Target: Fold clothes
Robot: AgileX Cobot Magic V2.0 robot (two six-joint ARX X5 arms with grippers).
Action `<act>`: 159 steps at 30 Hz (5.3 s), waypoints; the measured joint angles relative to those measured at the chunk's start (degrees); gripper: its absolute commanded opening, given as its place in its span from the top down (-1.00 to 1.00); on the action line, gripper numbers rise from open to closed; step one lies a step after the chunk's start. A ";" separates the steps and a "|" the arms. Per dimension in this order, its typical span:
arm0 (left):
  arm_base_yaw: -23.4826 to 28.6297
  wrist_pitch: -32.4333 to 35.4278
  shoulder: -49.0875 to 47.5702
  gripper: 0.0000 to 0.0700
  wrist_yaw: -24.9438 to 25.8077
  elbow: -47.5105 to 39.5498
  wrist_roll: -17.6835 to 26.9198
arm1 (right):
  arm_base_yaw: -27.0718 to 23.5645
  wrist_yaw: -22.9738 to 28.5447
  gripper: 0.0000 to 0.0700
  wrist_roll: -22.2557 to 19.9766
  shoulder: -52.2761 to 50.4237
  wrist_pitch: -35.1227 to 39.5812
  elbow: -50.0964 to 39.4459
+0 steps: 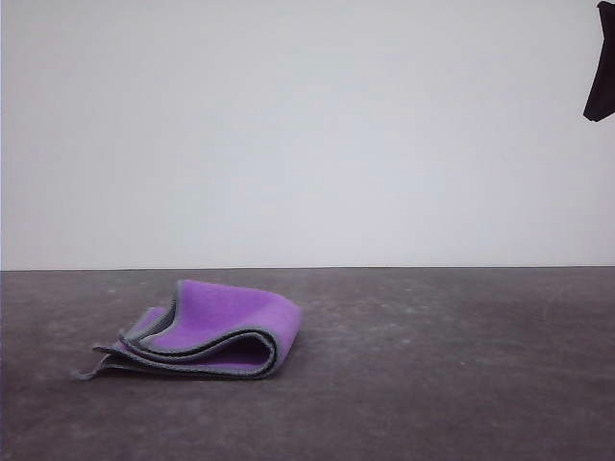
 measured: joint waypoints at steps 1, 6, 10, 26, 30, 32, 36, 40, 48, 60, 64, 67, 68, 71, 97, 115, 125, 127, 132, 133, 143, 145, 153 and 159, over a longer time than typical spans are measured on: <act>0.00 0.00 0.00 0.99 0.00 0.00 0.00 | 0.00 0.00 0.96 0.00 0.00 0.00 0.00; 0.00 0.00 0.00 0.99 0.00 0.00 0.00 | 0.00 0.00 0.96 0.00 0.00 0.00 0.00; 0.00 0.00 0.00 0.99 0.00 0.00 0.00 | 0.00 0.00 0.96 -0.06 0.00 0.05 0.00; 0.00 0.00 0.00 0.99 0.00 0.00 0.00 | 0.00 0.12 0.96 -3.32 -25.75 26.72 -29.00; 0.00 0.00 0.00 0.99 0.00 0.00 0.00 | 0.00 0.15 0.96 -3.49 -38.59 30.59 -40.61; 0.00 0.00 0.00 0.99 0.00 0.00 0.00 | 0.00 0.64 0.96 -3.54 -43.95 30.72 -44.30; 0.00 0.00 0.00 0.99 0.00 0.00 0.00 | 0.00 4.29 0.96 -3.17 -54.73 30.63 -50.31; 0.00 0.00 0.00 0.99 0.00 0.00 0.00 | 0.00 9.81 0.96 -1.00 -61.02 30.62 -53.05; 0.00 0.00 0.00 0.99 0.00 0.00 0.00 | 0.00 13.35 0.96 2.06 -64.64 28.06 -56.64; 0.00 0.00 0.02 0.99 0.00 0.00 0.00 | 0.00 17.48 0.96 4.14 -64.63 29.42 -58.31; 0.00 0.00 0.02 0.99 0.00 0.00 0.00 | 0.00 18.51 0.96 4.17 -64.63 29.33 -58.31; 0.00 0.00 0.02 0.99 0.00 0.00 0.00 | 0.00 18.53 0.96 4.20 -64.63 29.37 -58.31; 0.00 0.00 0.02 0.99 0.00 0.00 0.00 | 0.00 18.54 0.96 4.23 -64.63 29.43 -58.32; 0.00 0.00 0.02 0.99 0.00 0.00 0.00 | 0.00 18.58 0.96 4.33 -64.63 29.86 -58.45; 0.00 0.00 0.02 0.99 0.00 0.00 0.00 | 0.00 18.58 0.96 4.34 -64.63 30.01 -58.49; 0.00 0.00 0.02 0.99 0.00 0.00 0.00 | 0.00 18.58 0.96 4.34 -64.63 30.01 -58.49; 0.00 0.00 0.02 0.99 0.00 0.00 0.00 | 0.00 18.58 0.96 4.35 -64.63 30.01 -58.49; 0.00 0.00 0.02 0.99 0.00 0.00 0.00 | 0.00 18.58 0.96 4.35 -64.63 30.01 -58.49; 0.00 0.00 0.02 0.99 0.00 0.00 0.00 | 0.00 18.58 0.96 4.35 -64.63 30.01 -58.49; 0.00 0.00 0.02 0.99 0.00 0.00 0.00 | 0.00 18.58 0.96 4.35 -64.63 30.01 -58.49; 0.00 0.00 0.02 0.99 0.00 0.00 0.00 | 0.00 18.58 0.95 4.35 -64.63 30.01 -58.49; 0.00 0.00 0.02 0.99 0.00 0.00 0.00 | 0.00 18.58 0.96 4.34 -64.63 30.01 -58.49; 0.00 0.00 0.02 0.99 0.00 0.00 0.00 | 0.00 18.58 0.96 4.35 -64.63 30.01 -58.49; 0.00 0.00 0.02 0.99 0.00 0.00 0.00 | 0.00 18.58 0.96 4.35 -64.63 30.01 -58.49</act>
